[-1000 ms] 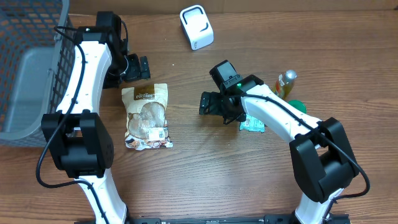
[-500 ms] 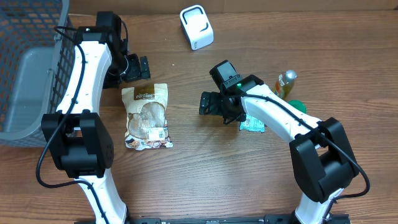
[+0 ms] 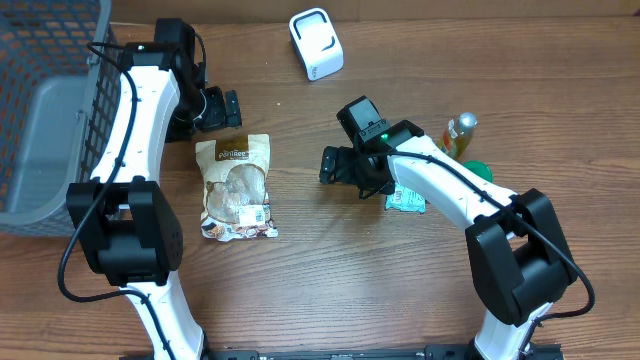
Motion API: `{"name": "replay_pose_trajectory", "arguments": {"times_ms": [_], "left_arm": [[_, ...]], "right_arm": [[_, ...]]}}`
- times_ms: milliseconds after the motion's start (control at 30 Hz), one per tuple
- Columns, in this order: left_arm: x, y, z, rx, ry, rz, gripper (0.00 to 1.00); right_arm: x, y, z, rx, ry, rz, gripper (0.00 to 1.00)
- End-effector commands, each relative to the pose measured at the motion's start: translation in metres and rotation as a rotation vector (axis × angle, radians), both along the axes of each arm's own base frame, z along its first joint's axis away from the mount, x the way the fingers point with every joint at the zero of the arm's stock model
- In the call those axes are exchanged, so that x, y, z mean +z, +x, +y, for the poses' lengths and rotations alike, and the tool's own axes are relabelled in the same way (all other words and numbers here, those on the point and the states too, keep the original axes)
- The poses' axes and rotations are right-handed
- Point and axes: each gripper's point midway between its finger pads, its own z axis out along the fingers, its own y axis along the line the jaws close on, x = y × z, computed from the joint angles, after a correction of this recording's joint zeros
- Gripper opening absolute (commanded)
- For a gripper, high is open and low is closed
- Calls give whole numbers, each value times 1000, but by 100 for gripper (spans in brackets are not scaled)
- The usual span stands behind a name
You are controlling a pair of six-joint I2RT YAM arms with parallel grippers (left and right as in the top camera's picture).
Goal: Scan the item barcode
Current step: 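Open the right gripper and lift it off the tissue pack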
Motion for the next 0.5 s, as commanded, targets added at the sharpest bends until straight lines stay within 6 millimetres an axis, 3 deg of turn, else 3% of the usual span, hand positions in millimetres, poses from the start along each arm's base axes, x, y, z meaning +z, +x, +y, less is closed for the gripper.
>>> {"name": "replay_pose_trajectory", "arguments": {"times_ms": [0, 467], "left_arm": [[16, 4, 0, 2, -7, -43, 100], [17, 8, -6, 6, -47, -58, 99]], "right_arm": [[15, 7, 4, 2, 29, -37, 100], [15, 7, 4, 2, 28, -37, 100]]}}
